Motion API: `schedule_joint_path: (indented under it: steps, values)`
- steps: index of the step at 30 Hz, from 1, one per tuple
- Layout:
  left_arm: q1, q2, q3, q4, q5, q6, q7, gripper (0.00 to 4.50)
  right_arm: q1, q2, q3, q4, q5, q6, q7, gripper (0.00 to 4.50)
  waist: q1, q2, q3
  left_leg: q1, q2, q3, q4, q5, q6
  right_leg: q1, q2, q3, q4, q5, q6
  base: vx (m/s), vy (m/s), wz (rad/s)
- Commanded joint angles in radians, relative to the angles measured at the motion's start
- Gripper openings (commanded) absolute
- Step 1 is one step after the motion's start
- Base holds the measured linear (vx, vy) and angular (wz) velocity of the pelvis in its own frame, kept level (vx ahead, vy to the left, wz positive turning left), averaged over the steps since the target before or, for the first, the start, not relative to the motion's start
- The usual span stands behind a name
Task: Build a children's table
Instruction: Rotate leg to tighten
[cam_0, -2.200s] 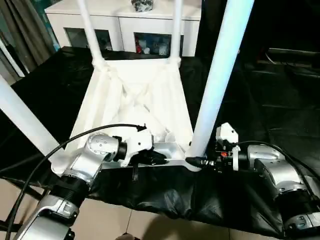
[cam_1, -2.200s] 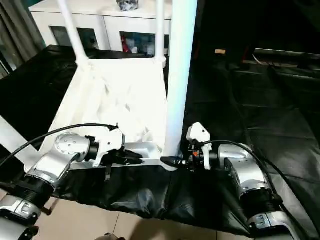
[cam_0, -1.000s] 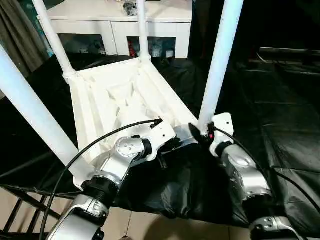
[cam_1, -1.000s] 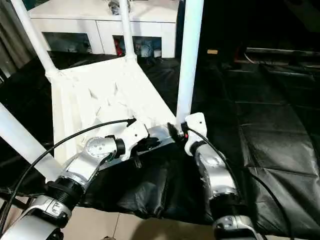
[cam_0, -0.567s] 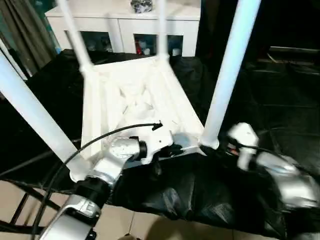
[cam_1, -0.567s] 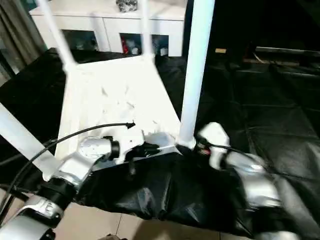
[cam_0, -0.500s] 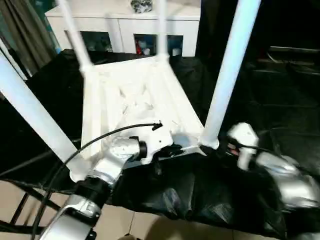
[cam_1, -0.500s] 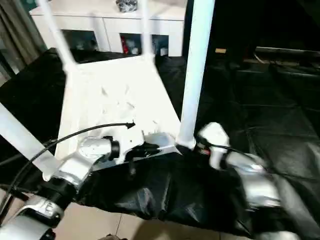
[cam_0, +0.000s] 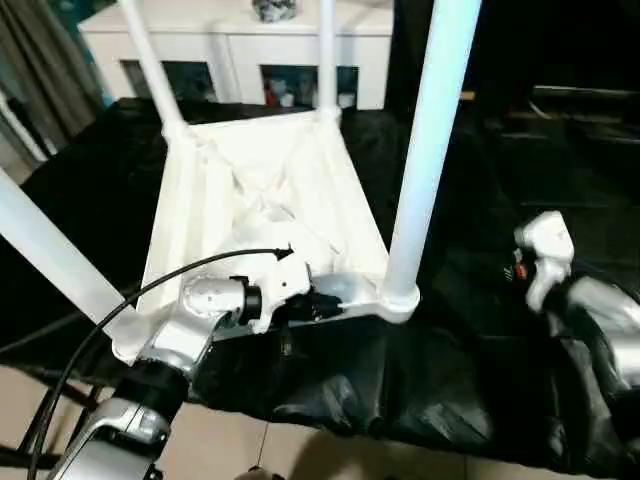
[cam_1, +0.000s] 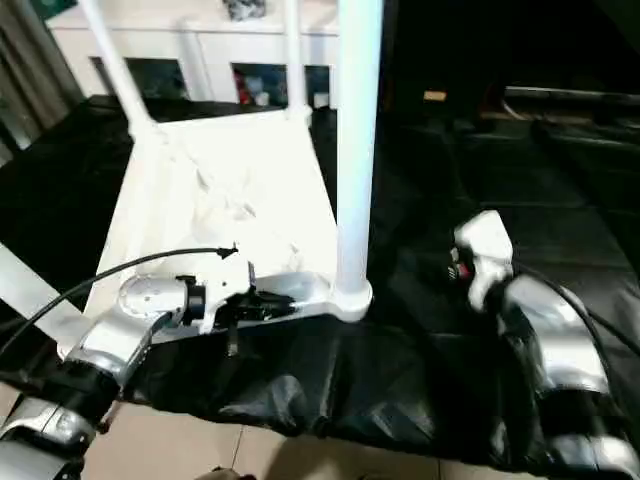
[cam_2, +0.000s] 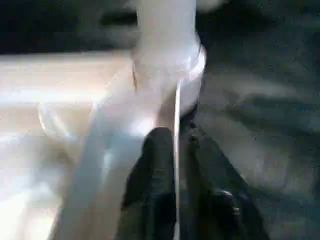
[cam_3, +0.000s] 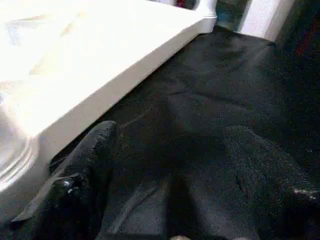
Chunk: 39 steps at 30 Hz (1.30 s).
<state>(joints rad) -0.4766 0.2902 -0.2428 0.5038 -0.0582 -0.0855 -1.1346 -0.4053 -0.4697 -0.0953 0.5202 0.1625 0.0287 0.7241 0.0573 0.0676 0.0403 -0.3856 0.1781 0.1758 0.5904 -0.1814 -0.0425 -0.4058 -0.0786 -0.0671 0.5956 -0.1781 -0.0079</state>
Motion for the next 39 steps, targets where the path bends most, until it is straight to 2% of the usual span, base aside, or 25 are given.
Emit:
schedule_joint_path:
  steps: [1,2,3,4,5,6,7,8,10,11,15,16,20,21,22,23,25,27,32,33,34,36,37,38,39]
  values:
    - [-0.007,0.017,0.038,-0.104,-0.075,0.067,-0.031,0.89,-0.073,0.062,0.011,0.078,-0.049,-0.026,-0.117,3.7,0.002,-0.025,-0.06,0.013,0.049,-0.008,-0.061,-0.175,0.086,0.052,-0.066,0.038,-0.066,-0.205,-0.256,0.0,0.0,0.0]
    - [-0.007,0.018,0.039,-0.108,-0.078,0.071,-0.033,0.89,-0.077,0.065,0.012,0.081,-0.05,-0.027,-0.121,3.7,0.001,-0.019,-0.061,0.015,0.049,-0.009,-0.063,-0.174,0.077,0.049,-0.066,0.039,-0.065,-0.211,-0.258,0.0,0.0,0.0]
    - [-0.007,0.018,0.039,-0.108,-0.078,0.071,-0.033,0.97,-0.077,0.065,0.012,0.081,-0.05,-0.027,-0.121,3.7,-0.001,-0.019,-0.06,0.015,0.049,-0.009,-0.063,-0.179,0.074,0.05,-0.065,0.038,-0.064,-0.214,-0.256,0.0,0.0,0.0]
    - [0.0,0.038,0.038,-0.165,-0.105,0.129,-0.063,0.96,-0.112,0.097,0.029,0.107,-0.055,-0.025,-0.133,3.7,-0.001,-0.033,-0.059,0.016,0.049,-0.007,-0.063,-0.182,0.073,0.052,-0.063,0.04,-0.065,-0.211,-0.247,0.0,0.0,0.0]
    - [0.0,0.038,0.038,-0.165,-0.105,0.129,-0.063,0.99,-0.112,0.097,0.029,0.107,-0.055,-0.025,-0.133,3.7,0.003,-0.024,-0.063,0.017,0.05,-0.01,-0.062,-0.173,0.071,0.053,-0.067,0.041,-0.057,-0.202,-0.253,0.0,0.0,0.0]
    - [0.003,0.044,0.036,-0.176,-0.108,0.143,-0.07,1.12,-0.118,0.101,0.033,0.113,-0.056,-0.027,-0.133,3.7,0.002,-0.022,-0.06,0.016,0.048,-0.007,-0.061,-0.165,0.076,0.05,-0.062,0.04,-0.06,-0.194,-0.249,0.0,0.0,0.0]
    - [0.018,0.08,0.016,-0.23,-0.117,0.215,-0.113,1.28,-0.147,0.122,0.051,0.142,-0.059,-0.042,-0.128,3.7,0.002,-0.027,-0.064,0.017,0.049,-0.006,-0.06,-0.153,0.078,0.053,-0.063,0.041,-0.056,-0.17,-0.251,0.0,0.0,0.0]
    - [0.03,0.111,-0.005,-0.259,-0.108,0.252,-0.142,1.37,-0.166,0.136,0.064,0.163,-0.064,-0.059,-0.124,3.7,0.003,-0.022,-0.063,0.016,0.05,-0.007,-0.06,-0.136,0.086,0.051,-0.062,0.04,-0.053,-0.153,-0.257,0.0,0.0,0.0]
    - [0.037,0.131,-0.018,-0.275,-0.1,0.273,-0.159,1.45,-0.178,0.145,0.072,0.175,-0.068,-0.072,-0.121,3.7,0.0,-0.021,-0.063,0.014,0.049,-0.008,-0.061,-0.13,0.089,0.052,-0.062,0.04,-0.049,-0.146,-0.26,0.0,0.0,0.0]
    - [0.046,0.156,-0.037,-0.283,-0.072,0.29,-0.169,1.74,-0.195,0.162,0.08,0.191,-0.066,-0.091,-0.109,3.7,-0.004,-0.02,-0.061,0.016,0.048,-0.005,-0.059,-0.139,0.09,0.05,-0.061,0.041,-0.052,-0.149,-0.26,0.0,0.0,0.0]
    - [0.064,0.198,-0.063,-0.272,0.005,0.283,-0.142,1.93,-0.222,0.202,0.084,0.209,-0.04,-0.143,-0.035,3.7,-0.001,-0.021,-0.06,0.019,0.05,-0.006,-0.062,-0.165,0.079,0.05,-0.063,0.043,-0.055,-0.174,-0.251,0.0,0.0,0.0]
    - [0.069,0.212,-0.065,-0.266,0.028,0.273,-0.122,2.18,-0.219,0.211,0.09,0.202,-0.028,-0.158,0.008,3.7,-0.001,-0.019,-0.06,0.018,0.051,-0.008,-0.063,-0.167,0.075,0.051,-0.062,0.043,-0.053,-0.168,-0.25,0.0,0.0,0.0]
    - [0.08,0.232,-0.061,-0.272,0.048,0.272,-0.087,2.35,-0.202,0.217,0.106,0.176,0.005,-0.164,0.108,3.7,0.0,-0.023,-0.061,0.018,0.051,-0.007,-0.063,-0.161,0.076,0.052,-0.061,0.043,-0.049,-0.134,-0.26,0.0,0.0,0.0]
    - [0.09,0.248,-0.051,-0.296,0.048,0.287,-0.059,2.45,-0.177,0.213,0.129,0.14,0.046,-0.153,0.215,3.7,0.002,-0.023,-0.06,0.019,0.051,-0.007,-0.062,-0.161,0.077,0.051,-0.061,0.043,-0.047,-0.125,-0.266,0.0,0.0,0.0]
    - [0.091,0.249,-0.049,-0.299,0.048,0.288,-0.054,2.64,-0.172,0.211,0.133,0.132,0.053,-0.149,0.233,3.7,0.006,-0.027,-0.061,0.018,0.053,-0.008,-0.061,-0.167,0.084,0.055,-0.063,0.043,-0.045,-0.119,-0.266,0.0,0.0,0.0]
    - [0.091,0.249,-0.049,-0.299,0.048,0.288,-0.054,2.64,-0.172,0.211,0.133,0.132,0.053,-0.149,0.233,3.7,0.007,-0.026,-0.06,0.018,0.053,-0.007,-0.061,-0.163,0.089,0.053,-0.062,0.043,-0.045,-0.118,-0.264,0.0,0.0,0.0]
    - [0.096,0.25,-0.032,-0.307,0.054,0.281,-0.017,2.69,-0.14,0.194,0.16,0.095,0.082,-0.126,0.339,3.7,0.01,-0.03,-0.058,0.02,0.052,-0.006,-0.061,-0.177,0.088,0.05,-0.062,0.043,-0.049,-0.155,-0.266,0.0,0.0,0.0]
    - [0.096,0.243,-0.024,-0.303,0.059,0.269,-0.01,2.87,-0.126,0.184,0.17,0.086,0.083,-0.123,0.382,3.7,0.016,-0.027,-0.055,0.023,0.054,-0.005,-0.063,-0.212,0.075,0.045,-0.062,0.044,-0.056,-0.216,-0.251,0.0,0.0,0.0]
    - [0.095,0.239,-0.021,-0.306,0.057,0.271,-0.005,3.17,-0.116,0.18,0.173,0.08,0.082,-0.121,0.404,3.7,0.026,-0.028,-0.053,0.027,0.054,-0.009,-0.068,-0.254,0.038,0.039,-0.063,0.047,-0.061,-0.278,-0.23,0.0,0.0,0.0]
    - [0.107,0.24,-0.018,-0.343,0.036,0.293,-0.008,3.29,-0.112,0.178,0.172,0.084,0.077,-0.129,0.41,3.7,0.03,-0.01,-0.054,0.03,0.054,-0.011,-0.067,-0.263,0.029,0.037,-0.065,0.048,-0.058,-0.277,-0.232,0.0,0.0,0.0]
    - [0.115,0.242,-0.015,-0.359,0.03,0.303,-0.008,3.46,-0.112,0.178,0.171,0.089,0.069,-0.139,0.398,3.7,0.026,-0.02,-0.054,0.026,0.054,-0.011,-0.069,-0.266,0.026,0.04,-0.063,0.047,-0.06,-0.264,-0.232,0.0,0.0,0.0]
    - [0.119,0.243,-0.014,-0.369,0.027,0.308,-0.008,3.51,-0.113,0.178,0.17,0.091,0.064,-0.144,0.391,3.7,0.025,-0.018,-0.055,0.022,0.054,-0.013,-0.07,-0.254,0.024,0.044,-0.063,0.047,-0.056,-0.23,-0.239,0.0,0.0,0.0]
    - [0.16,0.253,0.003,-0.458,-0.004,0.365,0.005,3.51,-0.127,0.178,0.15,0.13,0.024,-0.185,0.288,3.7,0.028,-0.004,-0.058,0.025,0.054,-0.014,-0.069,-0.254,0.019,0.042,-0.065,0.047,-0.052,-0.215,-0.243,0.0,0.0,0.0]
    - [0.16,0.253,0.003,-0.458,-0.004,0.365,0.005,3.72,-0.127,0.178,0.15,0.13,0.024,-0.185,0.288,3.7,0.023,-0.011,-0.058,0.019,0.056,-0.015,-0.07,-0.245,0.012,0.045,-0.067,0.047,-0.049,-0.195,-0.25,0.0,0.0,0.0]
    - [0.187,0.255,0.02,-0.514,-0.026,0.407,0.019,3.83,-0.137,0.177,0.135,0.152,0.006,-0.206,0.23,3.7,0.023,-0.013,-0.058,0.024,0.051,-0.012,-0.068,-0.246,0.017,0.044,-0.061,0.045,-0.053,-0.192,-0.257,0.0,0.0,0.0]
